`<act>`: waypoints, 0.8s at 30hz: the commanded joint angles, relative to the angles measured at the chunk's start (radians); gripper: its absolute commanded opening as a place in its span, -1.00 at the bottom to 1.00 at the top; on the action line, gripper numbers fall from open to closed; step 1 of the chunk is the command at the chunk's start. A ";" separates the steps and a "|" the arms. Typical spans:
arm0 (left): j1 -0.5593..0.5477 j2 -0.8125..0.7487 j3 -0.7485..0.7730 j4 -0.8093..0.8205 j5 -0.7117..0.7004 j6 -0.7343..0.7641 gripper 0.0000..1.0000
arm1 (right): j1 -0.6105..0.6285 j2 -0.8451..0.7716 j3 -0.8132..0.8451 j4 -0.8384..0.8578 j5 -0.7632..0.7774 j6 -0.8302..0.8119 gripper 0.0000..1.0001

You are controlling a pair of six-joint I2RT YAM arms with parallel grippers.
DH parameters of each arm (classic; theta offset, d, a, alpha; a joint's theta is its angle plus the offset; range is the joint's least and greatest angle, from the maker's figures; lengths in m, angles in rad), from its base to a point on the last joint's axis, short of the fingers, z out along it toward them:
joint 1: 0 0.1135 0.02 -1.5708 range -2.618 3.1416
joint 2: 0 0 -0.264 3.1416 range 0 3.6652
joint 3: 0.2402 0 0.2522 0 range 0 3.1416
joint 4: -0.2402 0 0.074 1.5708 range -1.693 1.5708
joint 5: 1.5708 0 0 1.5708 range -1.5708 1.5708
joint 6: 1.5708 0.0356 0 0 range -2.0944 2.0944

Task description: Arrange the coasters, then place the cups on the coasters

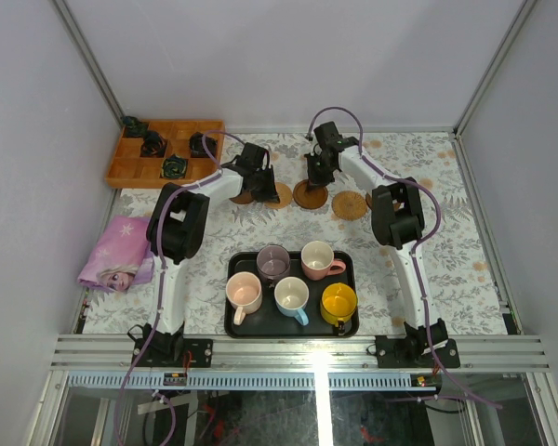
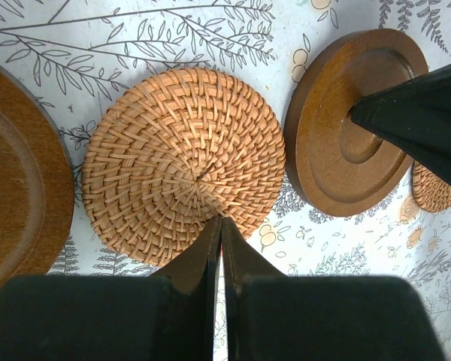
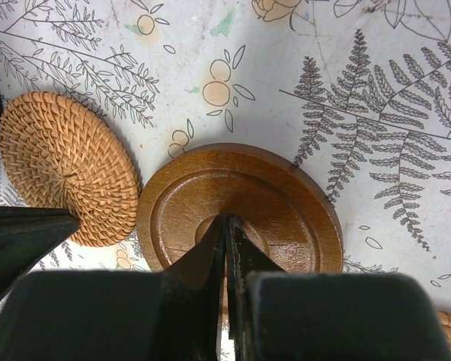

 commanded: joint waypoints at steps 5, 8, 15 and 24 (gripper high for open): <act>0.005 0.052 0.037 -0.024 0.027 0.025 -1.00 | 0.000 -0.069 -0.053 0.033 0.073 -0.028 -1.00; 0.005 0.061 0.050 -0.018 0.025 0.022 -1.00 | 0.000 -0.092 -0.078 0.037 0.074 -0.027 -1.00; 0.006 0.072 0.071 -0.017 0.023 0.020 -1.00 | 0.000 -0.117 -0.106 0.038 0.080 -0.026 -1.00; 0.005 0.079 0.076 -0.006 0.057 0.022 -1.00 | -0.001 -0.135 -0.102 0.034 0.119 -0.033 -1.00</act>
